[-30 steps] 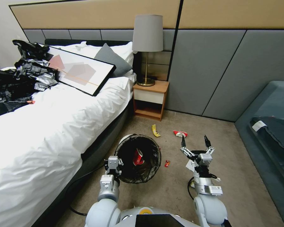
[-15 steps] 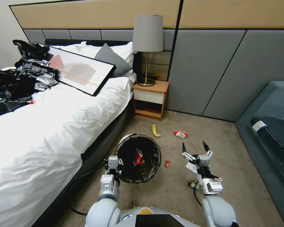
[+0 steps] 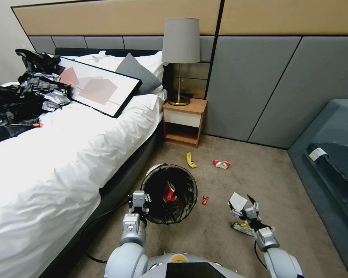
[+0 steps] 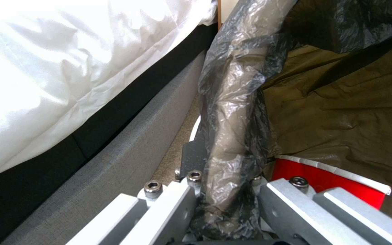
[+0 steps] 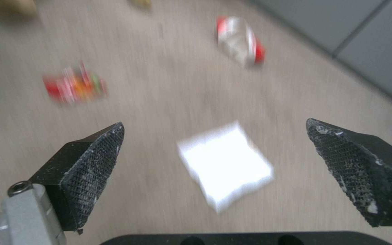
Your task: Pick up the trash bin, then pick up the garbage from the floor and place it into the trash bin.
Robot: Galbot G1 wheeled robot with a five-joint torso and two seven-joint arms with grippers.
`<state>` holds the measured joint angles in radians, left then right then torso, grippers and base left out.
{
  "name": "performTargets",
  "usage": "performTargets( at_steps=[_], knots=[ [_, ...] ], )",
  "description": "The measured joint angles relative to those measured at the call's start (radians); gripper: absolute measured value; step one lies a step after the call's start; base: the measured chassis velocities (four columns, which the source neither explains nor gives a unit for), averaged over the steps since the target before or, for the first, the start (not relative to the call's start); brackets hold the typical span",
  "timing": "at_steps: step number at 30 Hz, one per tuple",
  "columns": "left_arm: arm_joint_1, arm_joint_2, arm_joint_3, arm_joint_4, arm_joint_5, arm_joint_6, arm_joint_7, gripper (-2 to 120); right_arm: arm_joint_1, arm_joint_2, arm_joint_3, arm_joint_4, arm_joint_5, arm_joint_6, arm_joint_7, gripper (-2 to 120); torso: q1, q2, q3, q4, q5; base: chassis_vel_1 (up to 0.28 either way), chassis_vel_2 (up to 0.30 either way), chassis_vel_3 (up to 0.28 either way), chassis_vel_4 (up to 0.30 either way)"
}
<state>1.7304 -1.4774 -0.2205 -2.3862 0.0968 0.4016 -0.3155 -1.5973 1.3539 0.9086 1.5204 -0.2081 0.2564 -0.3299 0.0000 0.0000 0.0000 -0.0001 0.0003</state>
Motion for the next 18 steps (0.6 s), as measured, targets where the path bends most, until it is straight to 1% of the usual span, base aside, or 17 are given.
performTargets(
  at_steps=[2, 4, 5, 7, 18],
  knots=[
    [0.001, 0.000, 0.000, -0.001, 0.000, 0.000, 0.000, 0, 0.021, -0.012, 0.019, -0.071, -0.024, 0.019, -0.001, 100, 0.000, 0.000, 0.000, 0.0003, -0.0004, 0.000, 0.000, 0.000, 0.000],
    [0.001, 0.000, 0.000, -0.001, 0.000, 0.000, 0.000, 0, 0.022, -0.013, 0.021, -0.078, -0.025, 0.020, -0.002, 100, 0.000, 0.000, 0.000, 0.0002, -0.0004, 0.000, 0.000, 0.000, 0.000],
    [0.001, -0.001, 0.000, -0.001, 0.000, 0.000, 0.000, 0, 0.034, -0.018, 0.032, -0.115, -0.032, 0.028, -0.011, 100, 0.000, 0.000, 0.000, -0.0001, -0.0002, 0.000, 0.000, 0.000, 0.000],
    [0.000, -0.001, 0.003, 0.000, 0.000, 0.000, 0.000, 0, 0.047, -0.020, 0.043, -0.149, -0.044, 0.039, -0.022, 100, 0.000, 0.000, 0.000, 0.0001, -0.0004, 0.000, 0.000, 0.000, 0.000],
    [-0.002, 0.001, 0.004, 0.000, 0.001, 0.000, 0.000, 0, 0.082, -0.015, 0.076, -0.234, -0.107, 0.078, -0.057, 100, 0.000, 0.000, 0.000, 0.0001, -0.0004, 0.000, 0.000, 0.000, 0.000]
  ],
)
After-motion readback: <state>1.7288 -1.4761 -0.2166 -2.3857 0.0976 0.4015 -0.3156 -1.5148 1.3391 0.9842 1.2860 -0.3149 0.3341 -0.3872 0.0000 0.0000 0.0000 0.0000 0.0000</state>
